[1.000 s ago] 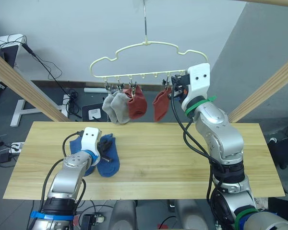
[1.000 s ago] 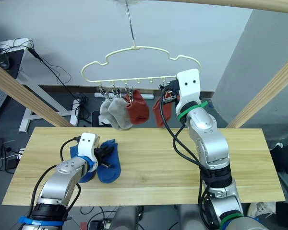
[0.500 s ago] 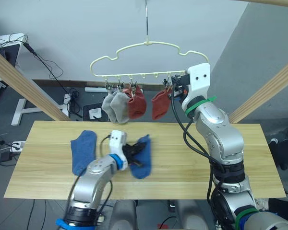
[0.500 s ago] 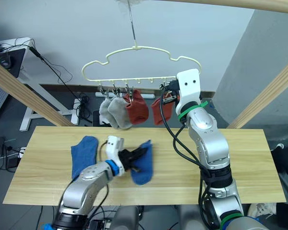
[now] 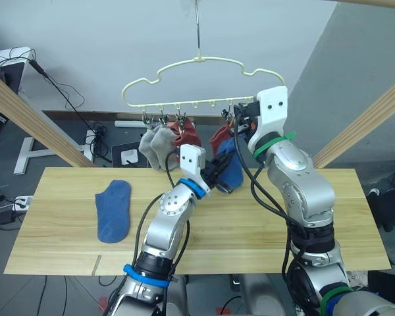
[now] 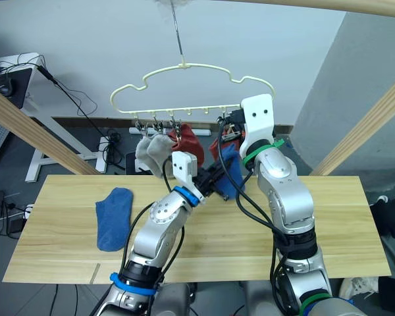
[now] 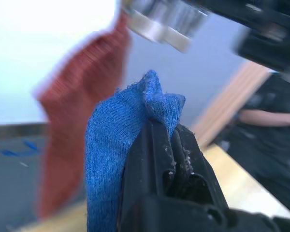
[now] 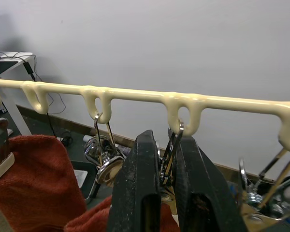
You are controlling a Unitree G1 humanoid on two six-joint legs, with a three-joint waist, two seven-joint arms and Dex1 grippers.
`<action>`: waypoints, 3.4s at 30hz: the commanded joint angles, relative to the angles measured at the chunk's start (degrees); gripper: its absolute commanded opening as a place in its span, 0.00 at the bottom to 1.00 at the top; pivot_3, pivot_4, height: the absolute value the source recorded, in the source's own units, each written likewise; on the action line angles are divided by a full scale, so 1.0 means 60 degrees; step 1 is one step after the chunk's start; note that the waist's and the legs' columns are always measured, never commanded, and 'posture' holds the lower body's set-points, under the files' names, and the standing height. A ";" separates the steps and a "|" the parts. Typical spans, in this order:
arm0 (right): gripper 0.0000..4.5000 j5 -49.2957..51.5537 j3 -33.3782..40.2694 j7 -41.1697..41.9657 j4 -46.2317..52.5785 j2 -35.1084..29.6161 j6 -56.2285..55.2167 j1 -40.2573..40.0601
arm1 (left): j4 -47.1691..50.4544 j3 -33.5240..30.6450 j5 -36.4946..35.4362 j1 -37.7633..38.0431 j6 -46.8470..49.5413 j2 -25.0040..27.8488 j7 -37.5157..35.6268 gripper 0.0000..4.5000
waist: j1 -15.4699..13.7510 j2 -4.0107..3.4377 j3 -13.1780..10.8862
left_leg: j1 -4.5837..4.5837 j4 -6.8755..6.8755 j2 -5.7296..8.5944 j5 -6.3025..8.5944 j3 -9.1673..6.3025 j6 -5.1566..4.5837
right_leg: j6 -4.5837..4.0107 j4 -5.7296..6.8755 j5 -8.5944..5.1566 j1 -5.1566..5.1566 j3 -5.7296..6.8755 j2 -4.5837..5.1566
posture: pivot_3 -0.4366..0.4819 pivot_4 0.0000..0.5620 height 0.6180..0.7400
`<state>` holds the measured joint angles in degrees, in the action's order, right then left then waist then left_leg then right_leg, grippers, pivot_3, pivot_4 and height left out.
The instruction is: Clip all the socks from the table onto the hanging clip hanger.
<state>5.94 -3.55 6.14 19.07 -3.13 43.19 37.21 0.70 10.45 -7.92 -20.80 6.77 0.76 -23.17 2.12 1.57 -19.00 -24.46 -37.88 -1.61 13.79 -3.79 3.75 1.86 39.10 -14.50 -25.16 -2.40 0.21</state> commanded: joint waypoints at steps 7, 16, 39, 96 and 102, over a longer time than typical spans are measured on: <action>0.01 0.0154 0.0099 -0.0095 0.0699 0.0239 0.0259 0.0073 | -0.0495 0.0158 0.0013 -0.0535 -0.0877 -0.0493 -0.0015 0.00 | 0.0025 0.0000 0.0000 | -0.0011 -0.0001 0.0006 0.0000 -0.0002 0.0000 | 0.0002 -0.0003 0.0001 -0.0003 0.0004 0.0007 | 0.42 0.53 1.00; 0.01 0.0142 0.0123 -0.0109 0.0719 0.0286 0.0340 0.0036 | -0.0275 0.0067 0.0009 -0.0418 -0.0955 -0.0445 -0.0075 0.00 | 0.0147 0.0000 0.0000 | -0.0010 -0.0001 0.0004 0.0000 -0.0007 0.0000 | 0.0002 0.0001 0.0001 -0.0003 0.0007 0.0004 | 0.42 0.54 1.00; 0.24 0.0486 0.0241 -0.0138 0.0871 0.0525 0.0694 -0.0131 | -0.0050 0.0069 -0.0117 -0.0709 -0.1050 -0.0705 -0.0035 0.00 | 0.0162 0.0000 0.0000 | -0.0010 -0.0003 0.0005 0.0000 -0.0007 0.0000 | 0.0004 0.0001 0.0002 -0.0002 0.0006 0.0004 | 0.43 0.53 1.00; 0.63 0.0050 0.0613 -0.0964 0.1390 -0.0261 0.0478 -0.0712 | 0.2910 -0.0286 -0.2090 -0.0344 0.0792 0.2670 -0.2988 0.43 | 0.0180 0.0000 0.0001 | -0.0007 -0.0008 0.0003 -0.0015 -0.0005 -0.0016 | 0.0005 0.0002 0.0010 -0.0001 0.0002 -0.0001 | 0.44 0.51 1.00; 0.63 -0.0203 0.0530 -0.0992 0.0955 -0.0312 0.0111 -0.0571 | 0.2892 -0.0305 -0.2059 -0.0358 0.0792 0.2700 -0.3005 0.43 | 0.0171 0.0000 0.0001 | -0.0008 -0.0006 0.0003 -0.0014 -0.0003 -0.0016 | 0.0005 0.0000 0.0010 -0.0001 0.0000 0.0000 | 0.45 0.51 1.00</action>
<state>5.48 -0.76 0.64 23.61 -4.85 45.94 32.63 15.73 8.93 -19.49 -22.69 12.09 16.87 -40.78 3.15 1.57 -19.00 -24.51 -37.92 -1.59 13.70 -3.81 3.66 1.88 39.10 -14.44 -25.17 -2.40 0.21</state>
